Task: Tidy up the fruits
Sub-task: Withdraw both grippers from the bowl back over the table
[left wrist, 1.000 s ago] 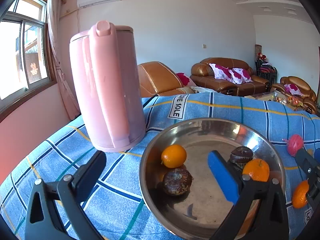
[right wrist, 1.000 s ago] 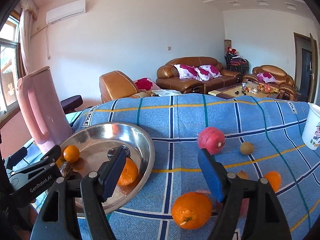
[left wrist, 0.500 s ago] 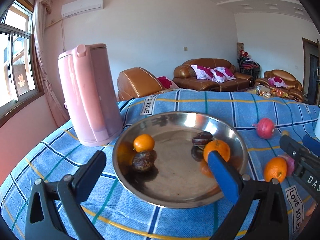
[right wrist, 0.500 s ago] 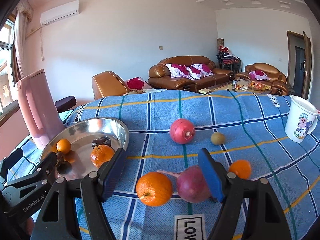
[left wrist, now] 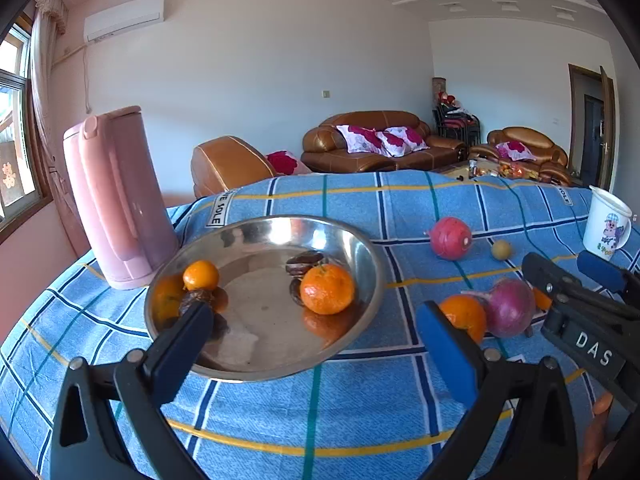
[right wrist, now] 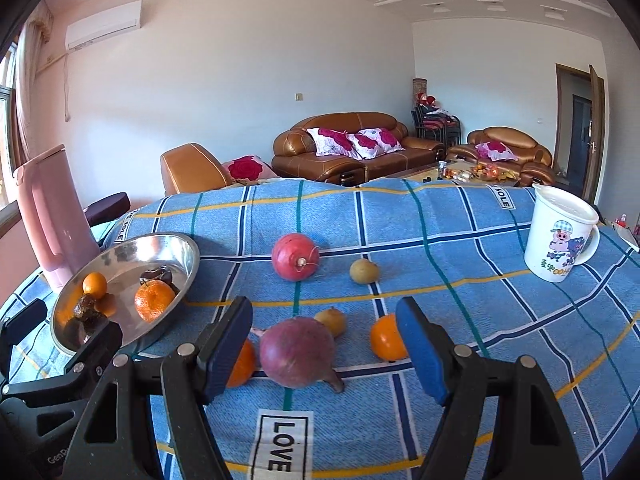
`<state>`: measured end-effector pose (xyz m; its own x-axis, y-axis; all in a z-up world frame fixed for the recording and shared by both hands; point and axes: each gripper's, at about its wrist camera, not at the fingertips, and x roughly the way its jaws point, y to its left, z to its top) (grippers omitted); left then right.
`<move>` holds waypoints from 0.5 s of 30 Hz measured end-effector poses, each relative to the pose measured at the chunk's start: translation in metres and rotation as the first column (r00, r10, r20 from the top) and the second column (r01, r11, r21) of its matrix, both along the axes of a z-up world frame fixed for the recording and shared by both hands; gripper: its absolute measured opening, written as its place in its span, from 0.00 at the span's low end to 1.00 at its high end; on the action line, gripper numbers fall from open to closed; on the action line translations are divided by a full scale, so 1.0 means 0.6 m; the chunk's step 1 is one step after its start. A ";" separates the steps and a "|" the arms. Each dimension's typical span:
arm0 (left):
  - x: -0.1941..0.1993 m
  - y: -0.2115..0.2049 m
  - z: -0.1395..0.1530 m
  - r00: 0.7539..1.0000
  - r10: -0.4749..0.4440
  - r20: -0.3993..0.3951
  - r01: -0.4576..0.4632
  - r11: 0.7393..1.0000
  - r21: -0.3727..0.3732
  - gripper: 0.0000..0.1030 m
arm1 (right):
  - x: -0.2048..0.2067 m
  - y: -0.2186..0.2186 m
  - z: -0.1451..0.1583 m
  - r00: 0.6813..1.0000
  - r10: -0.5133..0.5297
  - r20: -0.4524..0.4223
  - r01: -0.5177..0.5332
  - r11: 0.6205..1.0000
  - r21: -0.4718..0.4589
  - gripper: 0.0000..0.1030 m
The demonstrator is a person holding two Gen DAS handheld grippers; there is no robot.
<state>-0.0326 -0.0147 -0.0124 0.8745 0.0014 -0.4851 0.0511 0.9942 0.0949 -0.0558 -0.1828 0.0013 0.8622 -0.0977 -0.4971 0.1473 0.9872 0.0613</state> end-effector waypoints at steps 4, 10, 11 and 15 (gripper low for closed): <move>-0.003 -0.016 -0.003 1.000 -0.023 -0.011 0.023 1.000 -0.006 1.00 | -0.004 -0.024 -0.001 1.000 -0.013 -0.007 0.013 1.000 -0.003 0.73; -0.005 -0.046 -0.005 0.998 -0.060 -0.029 0.060 0.998 0.000 1.00 | -0.007 -0.063 -0.006 0.999 -0.046 -0.027 0.046 0.999 0.005 0.73; -0.005 -0.051 -0.005 0.997 -0.065 -0.032 0.065 0.998 0.003 1.00 | -0.007 -0.069 -0.006 0.998 -0.048 -0.029 0.048 0.999 -0.001 0.73; -0.007 -0.060 -0.005 0.995 -0.090 -0.048 0.090 0.996 0.003 1.00 | -0.007 -0.103 -0.008 0.995 -0.089 -0.042 0.087 0.996 -0.032 0.73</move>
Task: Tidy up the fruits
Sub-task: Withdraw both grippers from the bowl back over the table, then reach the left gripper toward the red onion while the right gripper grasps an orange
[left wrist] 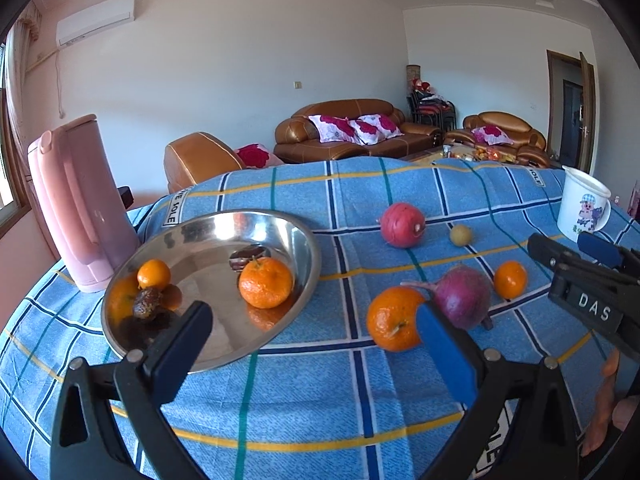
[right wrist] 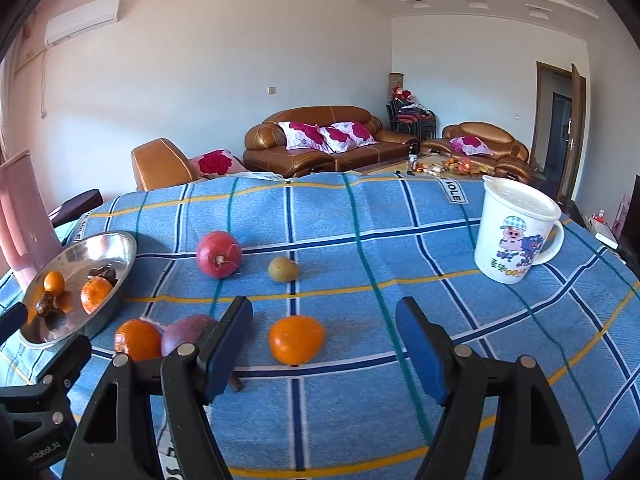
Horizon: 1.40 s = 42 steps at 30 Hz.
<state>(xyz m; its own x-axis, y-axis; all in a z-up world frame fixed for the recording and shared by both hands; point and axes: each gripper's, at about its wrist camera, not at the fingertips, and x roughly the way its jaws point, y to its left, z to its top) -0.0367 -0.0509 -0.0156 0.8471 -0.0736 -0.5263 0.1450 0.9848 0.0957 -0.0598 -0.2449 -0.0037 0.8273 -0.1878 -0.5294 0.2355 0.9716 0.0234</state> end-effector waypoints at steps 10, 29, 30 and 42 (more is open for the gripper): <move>0.004 0.009 -0.013 0.992 -0.065 -0.109 0.057 0.996 -0.069 1.00 | 0.005 -0.077 -0.011 0.998 0.028 -0.060 -0.023 0.997 0.073 0.73; 0.083 -0.073 -0.043 0.970 -0.089 -0.228 0.092 0.996 0.004 0.78 | 0.096 -0.021 -0.068 0.925 0.258 -0.280 -0.220 0.963 0.158 0.43; 0.088 -0.078 -0.046 0.966 -0.095 -0.240 0.099 0.995 0.005 0.72 | 0.096 -0.019 -0.068 0.924 0.258 -0.283 -0.223 0.963 0.150 0.43; 0.109 -0.100 -0.063 0.937 -0.128 -0.325 0.123 0.992 -0.038 0.43 | 0.071 -0.067 -0.052 0.966 0.175 -0.189 -0.131 0.966 0.224 0.43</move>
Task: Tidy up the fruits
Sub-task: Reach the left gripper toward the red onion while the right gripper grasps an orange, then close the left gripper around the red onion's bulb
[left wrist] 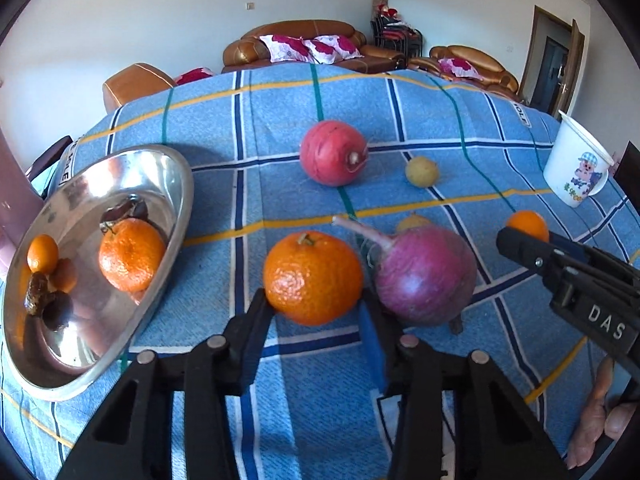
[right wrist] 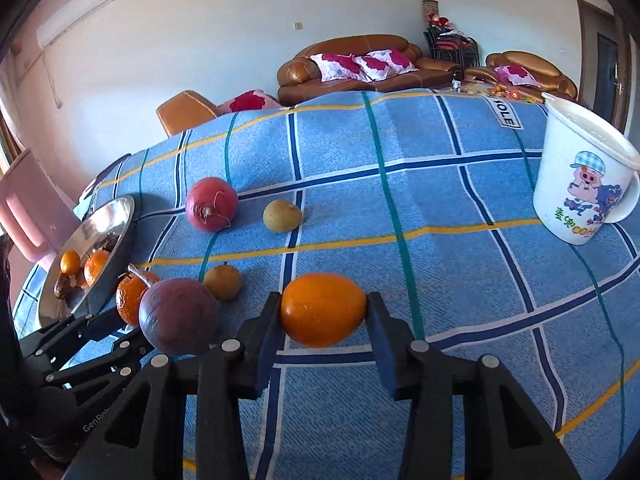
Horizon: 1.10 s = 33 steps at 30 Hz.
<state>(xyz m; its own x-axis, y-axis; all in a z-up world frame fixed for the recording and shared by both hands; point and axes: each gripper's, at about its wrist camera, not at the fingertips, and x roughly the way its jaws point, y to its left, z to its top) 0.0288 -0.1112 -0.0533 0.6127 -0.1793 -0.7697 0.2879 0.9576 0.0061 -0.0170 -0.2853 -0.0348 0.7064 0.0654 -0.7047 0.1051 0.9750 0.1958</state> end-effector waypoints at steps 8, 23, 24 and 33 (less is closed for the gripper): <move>-0.049 0.012 0.052 0.976 -0.006 0.218 0.015 0.999 -0.039 0.10 | -0.037 -0.003 0.034 0.987 -0.063 0.148 0.068 0.997 -0.030 0.43; -0.034 0.065 0.026 0.998 -0.029 0.049 0.035 0.989 -0.140 0.51 | -0.044 -0.002 0.042 0.983 -0.069 0.173 0.080 0.995 -0.058 0.43; -0.035 0.061 0.026 0.998 -0.032 0.059 0.040 0.991 -0.127 0.54 | -0.044 -0.003 0.041 0.983 -0.068 0.171 0.078 0.995 -0.055 0.43; -0.065 0.114 0.040 0.999 -0.042 0.028 0.046 0.977 -0.208 0.60 | -0.044 -0.005 0.039 0.984 -0.073 0.161 0.082 0.996 -0.044 0.43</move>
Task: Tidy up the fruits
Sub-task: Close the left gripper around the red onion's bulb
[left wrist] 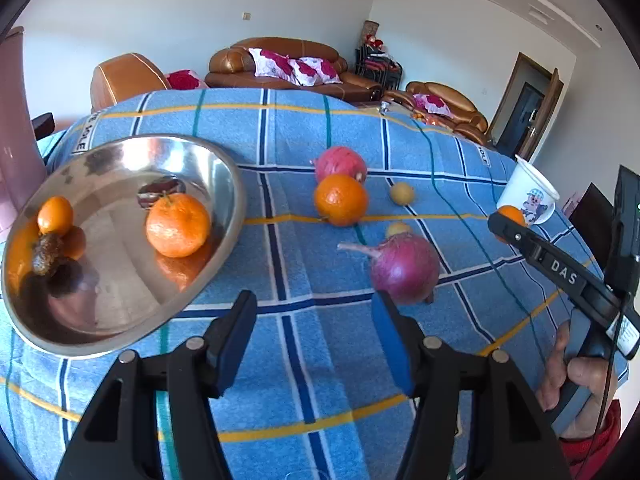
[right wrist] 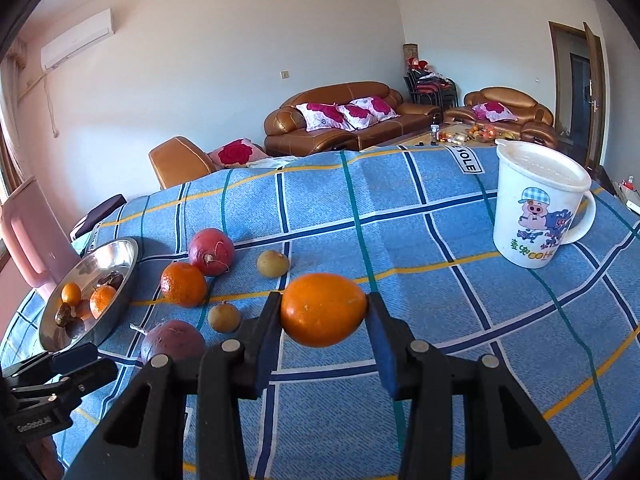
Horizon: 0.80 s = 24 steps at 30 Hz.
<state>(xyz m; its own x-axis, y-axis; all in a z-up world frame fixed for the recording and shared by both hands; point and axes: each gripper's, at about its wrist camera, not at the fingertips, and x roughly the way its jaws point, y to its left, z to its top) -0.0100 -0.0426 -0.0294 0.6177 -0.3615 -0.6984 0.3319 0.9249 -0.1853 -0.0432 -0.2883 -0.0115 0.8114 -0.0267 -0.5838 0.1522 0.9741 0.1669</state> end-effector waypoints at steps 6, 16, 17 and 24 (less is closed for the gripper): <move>-0.003 -0.018 0.012 1.000 -0.011 0.025 0.011 1.000 0.007 0.60 | -0.001 0.001 0.002 1.000 0.001 0.008 -0.001 1.000 -0.004 0.43; 0.047 -0.158 -0.015 0.999 0.002 -0.045 0.001 0.997 0.076 0.66 | -0.004 -0.016 0.005 0.999 -0.047 0.022 0.046 0.999 0.003 0.43; 0.053 -0.165 -0.015 0.999 0.006 -0.043 -0.003 0.997 0.080 0.66 | -0.004 -0.016 0.005 0.999 -0.045 0.023 0.045 0.999 0.003 0.43; 0.098 -0.180 -0.038 0.994 0.026 -0.110 -0.022 0.999 0.038 0.52 | -0.002 -0.023 0.003 0.998 -0.061 0.016 0.061 0.998 0.010 0.43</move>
<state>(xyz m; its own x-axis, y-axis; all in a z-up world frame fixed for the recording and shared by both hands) 0.0486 -0.1506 -0.0522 0.5445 -0.3209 -0.7750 0.2893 0.9391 -0.1855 -0.0445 -0.3024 -0.0099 0.8181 -0.0705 -0.5708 0.2081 0.9615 0.1795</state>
